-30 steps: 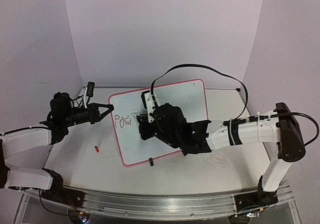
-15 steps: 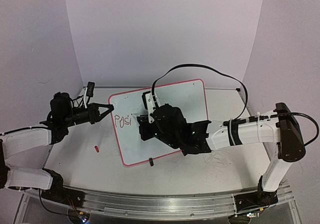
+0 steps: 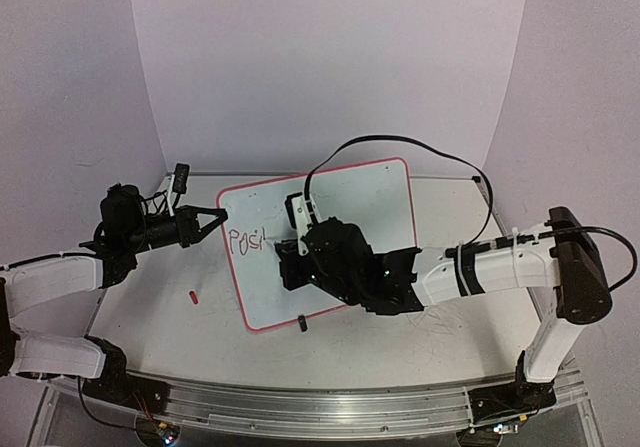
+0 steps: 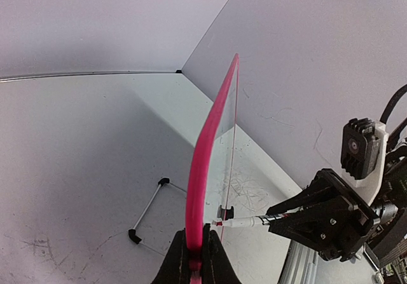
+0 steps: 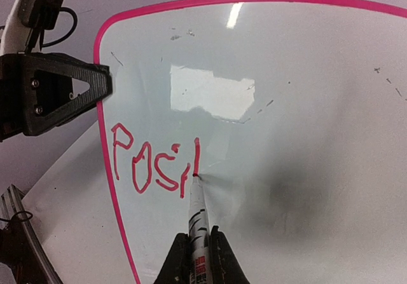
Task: Write a sentence on the whiteboard
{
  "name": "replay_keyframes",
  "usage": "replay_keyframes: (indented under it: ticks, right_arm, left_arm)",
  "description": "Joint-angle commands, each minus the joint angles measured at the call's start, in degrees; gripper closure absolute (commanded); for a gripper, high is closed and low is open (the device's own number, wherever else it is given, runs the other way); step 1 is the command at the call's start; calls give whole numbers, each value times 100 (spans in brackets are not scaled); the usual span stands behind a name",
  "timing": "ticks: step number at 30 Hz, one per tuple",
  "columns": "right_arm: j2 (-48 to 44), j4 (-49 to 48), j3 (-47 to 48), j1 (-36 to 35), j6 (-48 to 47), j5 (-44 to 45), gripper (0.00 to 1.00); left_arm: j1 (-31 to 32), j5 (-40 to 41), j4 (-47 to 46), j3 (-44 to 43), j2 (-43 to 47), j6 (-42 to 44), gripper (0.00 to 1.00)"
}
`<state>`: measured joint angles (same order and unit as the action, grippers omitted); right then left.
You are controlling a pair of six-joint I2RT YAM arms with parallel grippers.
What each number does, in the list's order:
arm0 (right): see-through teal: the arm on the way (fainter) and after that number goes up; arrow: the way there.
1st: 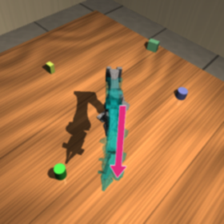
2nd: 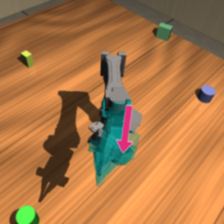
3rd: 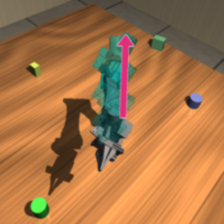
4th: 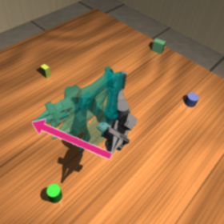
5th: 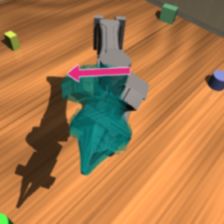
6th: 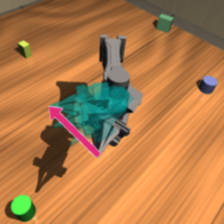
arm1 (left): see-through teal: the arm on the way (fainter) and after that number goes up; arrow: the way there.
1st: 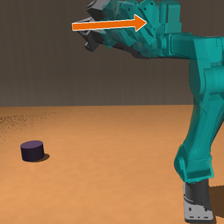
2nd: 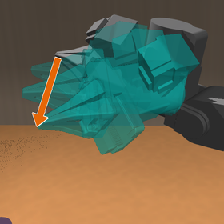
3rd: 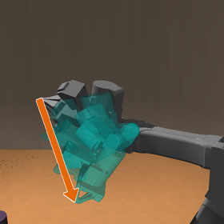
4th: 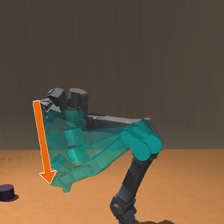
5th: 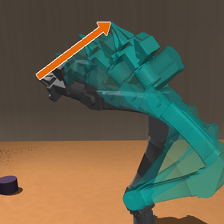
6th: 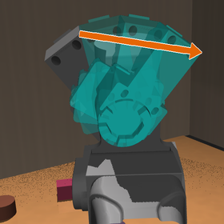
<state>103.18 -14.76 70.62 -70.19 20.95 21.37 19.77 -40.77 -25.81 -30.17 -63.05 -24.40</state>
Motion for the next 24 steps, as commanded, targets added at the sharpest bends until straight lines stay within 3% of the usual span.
replay_keyframes:
  ticks: [1, 12, 18, 24]
  right_arm:
    - [-99, 239, -148, 33, 135, 129, 100]
    - [-389, 244, -299, 23, 128, 411, 100]
    - [-654, -780, -420, 30, -392, -423, 100]
    - [-284, -657, 2, 40, -569, -313, 100]
  left_arm:
    - [-8, -69, -267, -72, 96, 182, 100]
    - [-8, -80, -265, -69, 84, 173, 100]
    - [-8, -81, -267, -84, 77, 164, 100]
    - [-8, -92, -267, -85, 80, 164, 100]
